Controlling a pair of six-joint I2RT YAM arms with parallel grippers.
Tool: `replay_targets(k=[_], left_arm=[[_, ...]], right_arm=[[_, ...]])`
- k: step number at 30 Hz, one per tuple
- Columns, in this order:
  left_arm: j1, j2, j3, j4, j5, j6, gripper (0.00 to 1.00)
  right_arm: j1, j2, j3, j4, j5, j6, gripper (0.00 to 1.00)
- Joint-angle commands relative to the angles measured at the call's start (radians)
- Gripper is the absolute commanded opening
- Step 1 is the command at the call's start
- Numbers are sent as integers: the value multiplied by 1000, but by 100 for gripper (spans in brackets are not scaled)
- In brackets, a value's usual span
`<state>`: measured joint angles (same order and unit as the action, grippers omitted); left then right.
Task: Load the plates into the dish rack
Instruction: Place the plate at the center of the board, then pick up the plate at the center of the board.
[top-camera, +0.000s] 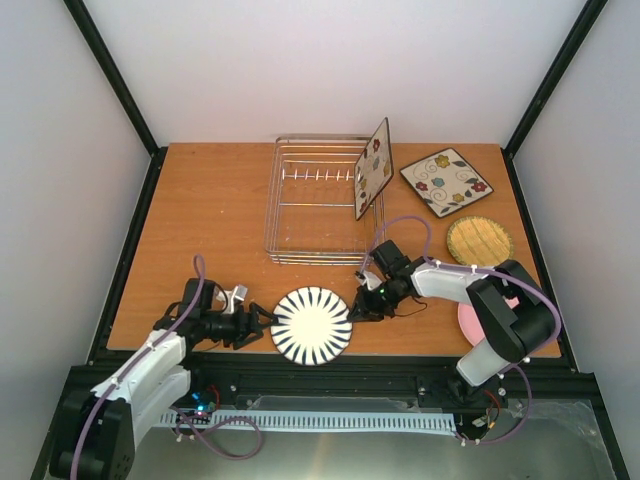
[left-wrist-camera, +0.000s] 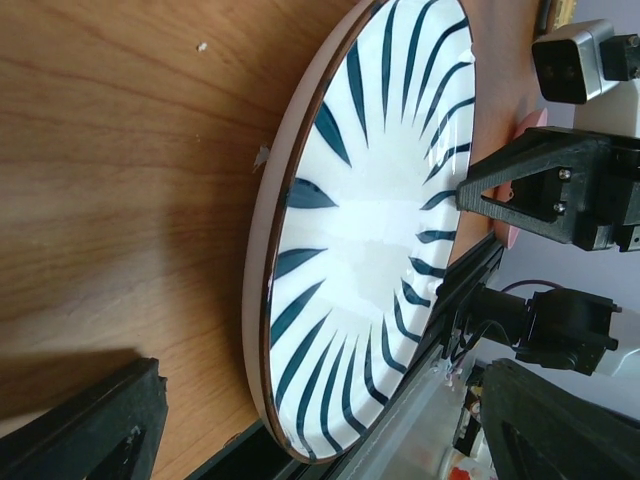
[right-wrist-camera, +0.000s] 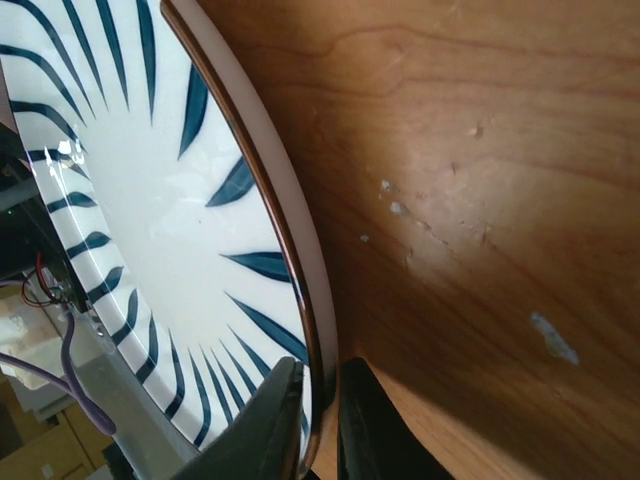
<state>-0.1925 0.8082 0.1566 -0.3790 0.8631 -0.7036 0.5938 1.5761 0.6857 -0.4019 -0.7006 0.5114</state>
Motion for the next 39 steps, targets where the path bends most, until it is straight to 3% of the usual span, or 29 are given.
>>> replay_targets(k=[1,4,14,16,23,33,39], left_arm=[[-11,36,-12,4,-49,18,86],[-19,52,-12,11,-51,24,86],[-98,183,33,81,-136,0,79],[-114,228,55,92,-162,-3,79],[-134,287,49,144,-166,-13,78],[-150,358,-16,245,-156,2,73],[-223,478,-1,357,-135,-20,55]], right_arm=[[8,15,15,20,-13,18,16],[7,5,-1,27,-12,31,26],[8,-10,-62,68,8,100,30],[7,-10,-61,67,16,109,27],[8,-2,-55,83,11,117,3],[9,50,-36,150,-50,131,3],[13,64,-24,147,-66,119,3]])
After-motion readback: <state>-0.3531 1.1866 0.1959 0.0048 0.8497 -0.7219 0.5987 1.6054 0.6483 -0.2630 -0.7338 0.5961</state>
